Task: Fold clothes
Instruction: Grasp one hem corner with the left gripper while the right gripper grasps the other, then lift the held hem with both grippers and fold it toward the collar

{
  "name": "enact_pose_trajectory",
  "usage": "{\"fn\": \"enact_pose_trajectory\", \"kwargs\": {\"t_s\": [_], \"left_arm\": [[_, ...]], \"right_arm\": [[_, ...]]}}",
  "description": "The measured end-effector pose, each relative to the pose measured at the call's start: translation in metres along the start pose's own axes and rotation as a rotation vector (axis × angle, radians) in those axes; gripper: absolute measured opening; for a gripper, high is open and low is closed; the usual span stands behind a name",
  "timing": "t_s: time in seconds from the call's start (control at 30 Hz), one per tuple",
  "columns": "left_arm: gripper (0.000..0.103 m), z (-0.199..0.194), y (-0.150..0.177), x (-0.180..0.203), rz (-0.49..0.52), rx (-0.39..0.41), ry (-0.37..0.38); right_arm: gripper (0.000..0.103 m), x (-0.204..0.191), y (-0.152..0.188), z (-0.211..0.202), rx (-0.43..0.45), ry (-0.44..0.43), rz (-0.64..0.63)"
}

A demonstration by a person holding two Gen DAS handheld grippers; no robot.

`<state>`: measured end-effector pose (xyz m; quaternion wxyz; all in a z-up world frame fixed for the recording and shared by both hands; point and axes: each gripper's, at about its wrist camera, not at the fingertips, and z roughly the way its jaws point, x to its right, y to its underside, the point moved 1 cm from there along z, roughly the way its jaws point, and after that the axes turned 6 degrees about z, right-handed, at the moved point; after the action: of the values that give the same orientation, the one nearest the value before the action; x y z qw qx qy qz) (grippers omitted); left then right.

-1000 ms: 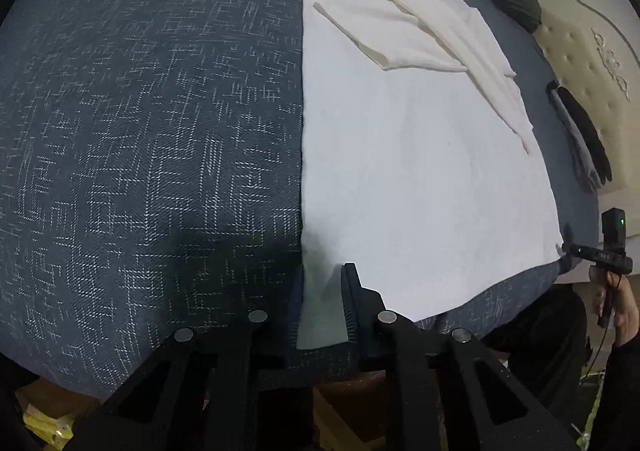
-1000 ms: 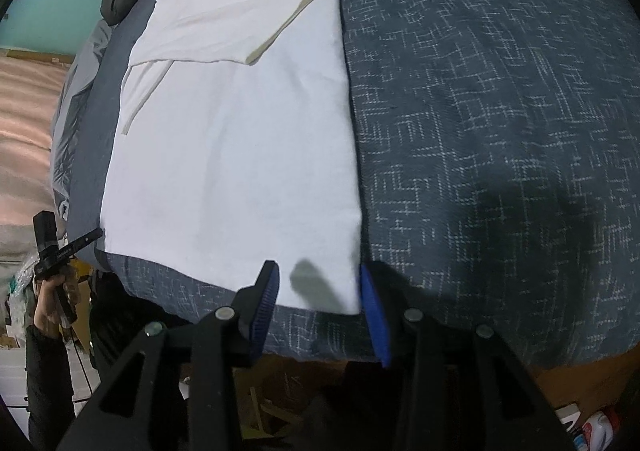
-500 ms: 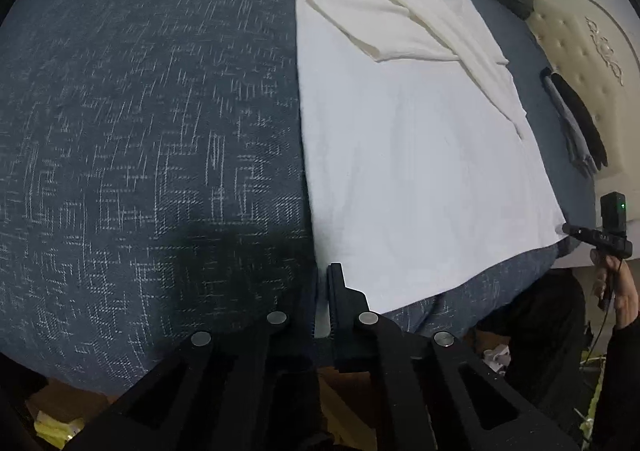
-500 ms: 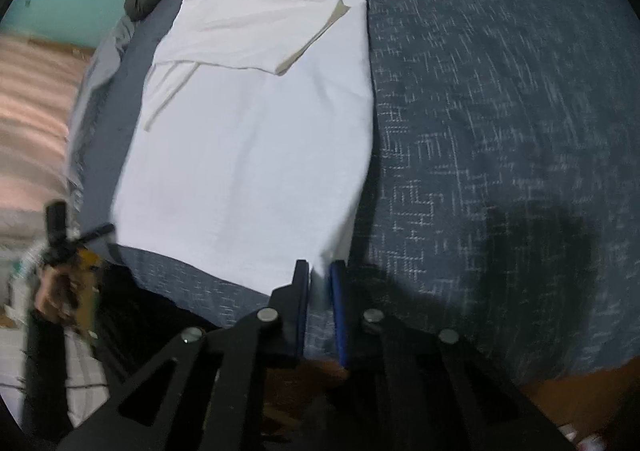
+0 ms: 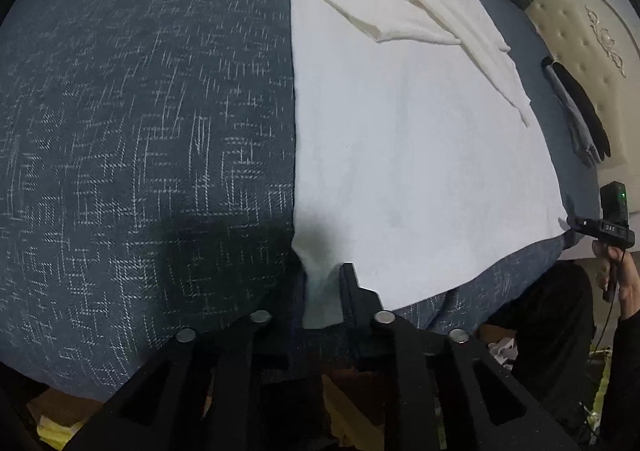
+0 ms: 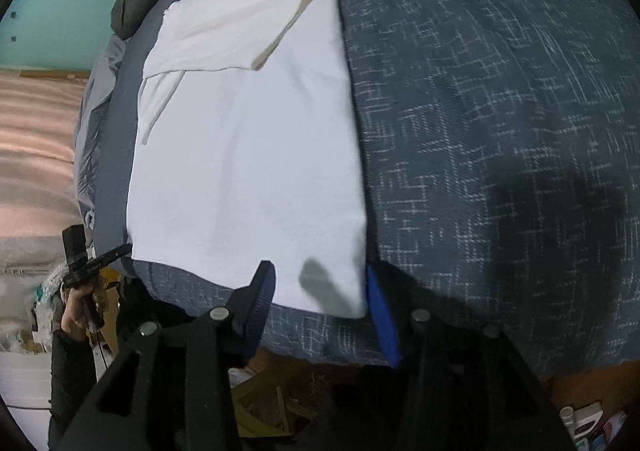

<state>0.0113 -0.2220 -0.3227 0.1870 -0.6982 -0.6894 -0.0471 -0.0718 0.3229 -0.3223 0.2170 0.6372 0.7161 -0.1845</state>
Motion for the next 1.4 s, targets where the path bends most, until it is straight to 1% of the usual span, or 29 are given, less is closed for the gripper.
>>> {"fn": "enact_pose_trajectory", "kwargs": {"t_s": [0.03, 0.07, 0.1, 0.13, 0.2, 0.27, 0.33, 0.5, 0.57, 0.63, 0.73, 0.83, 0.87, 0.93, 1.07, 1.3, 1.4], "left_arm": [[0.004, -0.001, 0.001, 0.001, 0.007, -0.002, -0.007], [0.004, -0.003, 0.001, 0.003, 0.016, -0.001, -0.02], [0.004, -0.006, 0.002, 0.005, 0.021, 0.002, -0.022], [0.004, -0.01, 0.002, 0.006, 0.026, 0.009, -0.018], [0.004, -0.021, 0.002, 0.009, 0.031, 0.034, -0.012], [0.004, -0.031, 0.002, 0.012, 0.043, 0.046, -0.022], [0.004, -0.042, 0.003, 0.018, 0.074, 0.058, -0.041], [0.004, -0.073, 0.004, 0.026, 0.093, 0.108, -0.019], [0.004, -0.083, -0.005, 0.034, 0.101, 0.125, -0.012], [0.004, -0.091, -0.006, 0.039, 0.118, 0.139, -0.017], [0.004, -0.094, -0.008, 0.027, 0.144, 0.157, -0.024], [0.004, -0.103, -0.007, 0.035, 0.163, 0.173, -0.044], [0.004, -0.106, -0.007, 0.035, 0.165, 0.179, -0.046], [0.004, -0.109, -0.01, 0.037, 0.17, 0.199, -0.04], [0.004, -0.125, -0.003, 0.045, 0.189, 0.22, -0.035], [0.004, -0.155, 0.007, 0.054, 0.209, 0.262, -0.008], [0.004, -0.168, 0.012, 0.056, 0.212, 0.282, 0.002]], "right_arm": [[0.034, -0.003, 0.001, 0.001, -0.003, 0.002, -0.016], [0.024, -0.005, 0.001, 0.003, -0.009, 0.007, -0.035], [0.016, -0.006, 0.002, 0.002, -0.01, 0.015, -0.047], [0.014, -0.008, 0.002, 0.001, -0.009, 0.024, -0.061], [0.006, -0.011, 0.003, -0.001, -0.002, 0.019, -0.085], [0.006, -0.017, 0.004, -0.006, 0.018, 0.014, -0.105], [0.006, -0.021, 0.004, -0.014, 0.039, -0.012, -0.115], [0.005, -0.031, 0.005, -0.036, 0.071, -0.022, -0.156], [0.005, -0.035, 0.006, -0.046, 0.086, -0.03, -0.173], [0.005, -0.041, 0.008, -0.058, 0.106, -0.039, -0.192], [0.005, -0.05, 0.013, -0.075, 0.133, -0.06, -0.213], [0.005, -0.058, 0.016, -0.087, 0.153, -0.076, -0.236], [0.005, -0.059, 0.018, -0.092, 0.169, -0.072, -0.244], [0.005, -0.057, 0.018, -0.099, 0.193, -0.091, -0.23], [0.004, -0.055, 0.02, -0.11, 0.215, -0.118, -0.224], [0.004, -0.068, 0.034, -0.134, 0.244, -0.158, -0.259], [0.004, -0.072, 0.039, -0.146, 0.257, -0.189, -0.266]]}}
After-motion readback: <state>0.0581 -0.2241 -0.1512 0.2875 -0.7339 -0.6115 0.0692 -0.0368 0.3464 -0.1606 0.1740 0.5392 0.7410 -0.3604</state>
